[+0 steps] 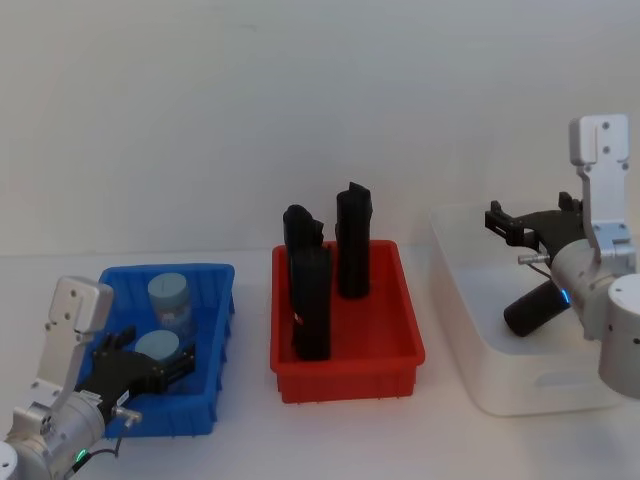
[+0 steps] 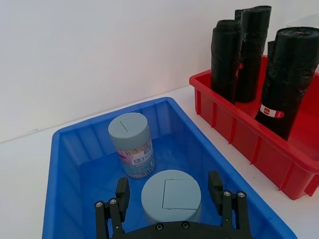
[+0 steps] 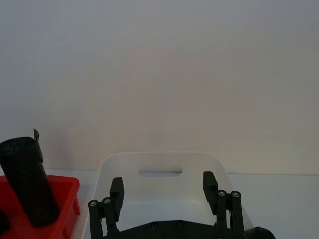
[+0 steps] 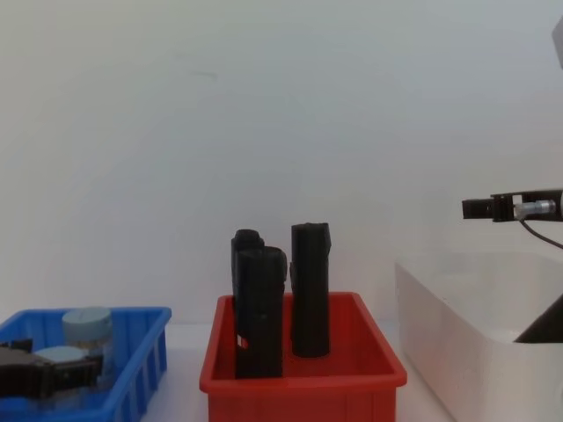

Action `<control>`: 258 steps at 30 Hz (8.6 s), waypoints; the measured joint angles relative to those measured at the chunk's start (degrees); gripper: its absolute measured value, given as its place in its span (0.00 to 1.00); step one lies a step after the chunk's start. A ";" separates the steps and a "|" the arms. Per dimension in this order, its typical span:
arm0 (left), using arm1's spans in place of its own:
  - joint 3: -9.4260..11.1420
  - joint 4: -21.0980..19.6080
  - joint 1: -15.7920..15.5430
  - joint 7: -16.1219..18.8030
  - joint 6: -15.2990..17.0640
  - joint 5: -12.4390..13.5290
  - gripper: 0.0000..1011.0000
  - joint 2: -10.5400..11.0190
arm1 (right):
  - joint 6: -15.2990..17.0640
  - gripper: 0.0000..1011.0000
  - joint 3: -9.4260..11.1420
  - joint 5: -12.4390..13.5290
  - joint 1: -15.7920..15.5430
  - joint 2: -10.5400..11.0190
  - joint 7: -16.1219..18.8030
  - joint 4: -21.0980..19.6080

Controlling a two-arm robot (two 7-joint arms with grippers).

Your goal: Pick the cotton swabs from the blue box and place them into the white box.

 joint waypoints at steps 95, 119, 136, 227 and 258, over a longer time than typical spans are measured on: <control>-2.13 -18.40 -3.63 -0.27 -2.53 7.83 0.66 -0.79 | -1.08 0.99 -0.53 -0.89 -0.66 0.29 4.94 -1.65; 2.72 -16.21 -13.23 -11.50 -4.12 11.99 0.66 -10.68 | -4.17 0.99 -2.26 -1.81 -2.85 1.52 18.66 -7.43; 4.75 -12.94 -16.21 -14.62 -3.92 13.24 0.66 -14.33 | -9.55 0.99 -4.37 -6.94 -3.76 2.11 25.80 -8.93; 6.24 -5.78 -18.29 -15.09 -2.56 13.19 0.66 -16.48 | -18.66 0.64 -7.53 -14.80 -2.09 2.34 28.21 -8.63; 6.24 -5.74 -18.28 -15.09 -2.55 13.21 0.99 -16.47 | -15.99 0.64 -7.16 -15.30 -3.47 2.98 23.07 -8.81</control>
